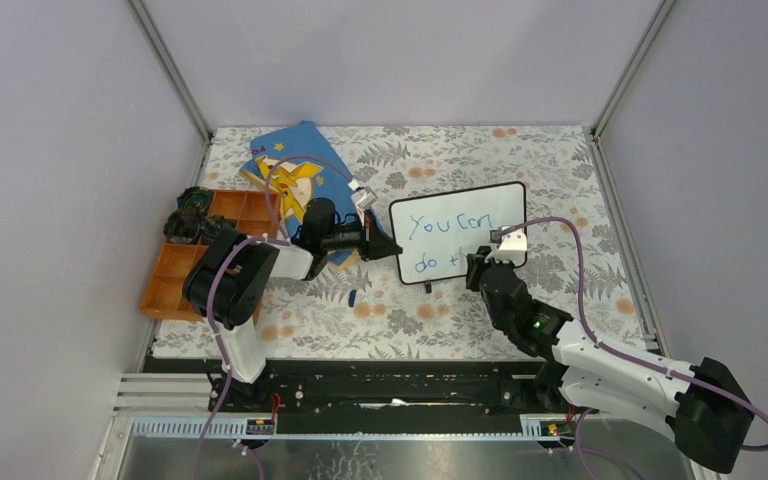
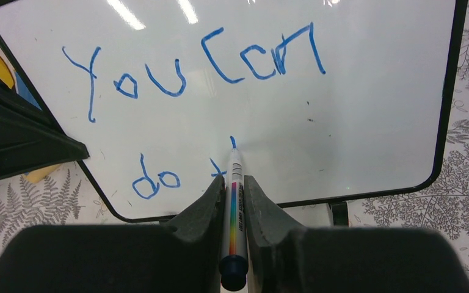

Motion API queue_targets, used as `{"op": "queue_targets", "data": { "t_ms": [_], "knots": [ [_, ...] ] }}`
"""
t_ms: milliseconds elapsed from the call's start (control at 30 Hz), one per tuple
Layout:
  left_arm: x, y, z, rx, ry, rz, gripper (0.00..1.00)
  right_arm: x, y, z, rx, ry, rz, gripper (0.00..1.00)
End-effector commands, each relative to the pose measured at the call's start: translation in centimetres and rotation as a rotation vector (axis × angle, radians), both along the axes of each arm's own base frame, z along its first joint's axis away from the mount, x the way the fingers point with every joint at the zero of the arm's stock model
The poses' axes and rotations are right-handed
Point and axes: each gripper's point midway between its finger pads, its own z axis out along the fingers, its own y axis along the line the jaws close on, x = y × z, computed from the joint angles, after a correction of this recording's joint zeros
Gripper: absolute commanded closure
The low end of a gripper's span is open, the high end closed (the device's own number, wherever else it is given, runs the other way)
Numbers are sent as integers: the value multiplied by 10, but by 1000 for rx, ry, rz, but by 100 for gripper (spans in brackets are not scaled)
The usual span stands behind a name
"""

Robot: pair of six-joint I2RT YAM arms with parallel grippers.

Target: Write a sentence on the whiteboard

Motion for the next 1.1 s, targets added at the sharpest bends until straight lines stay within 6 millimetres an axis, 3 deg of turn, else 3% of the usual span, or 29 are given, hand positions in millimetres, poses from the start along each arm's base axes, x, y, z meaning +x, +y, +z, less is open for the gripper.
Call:
{"op": "queue_targets", "data": {
  "t_ms": [0,600,1067],
  "knots": [
    [-15,0,-34,90,68,-14,100,-4,-4,-7,16,24,-5,100],
    [-15,0,-33,90,66,-14,100,-15,-7,-31,9,95,6,100],
    [-16,0,-35,93,68,-15,100,2,-1,1,14,13,-17,100]
  ]
}}
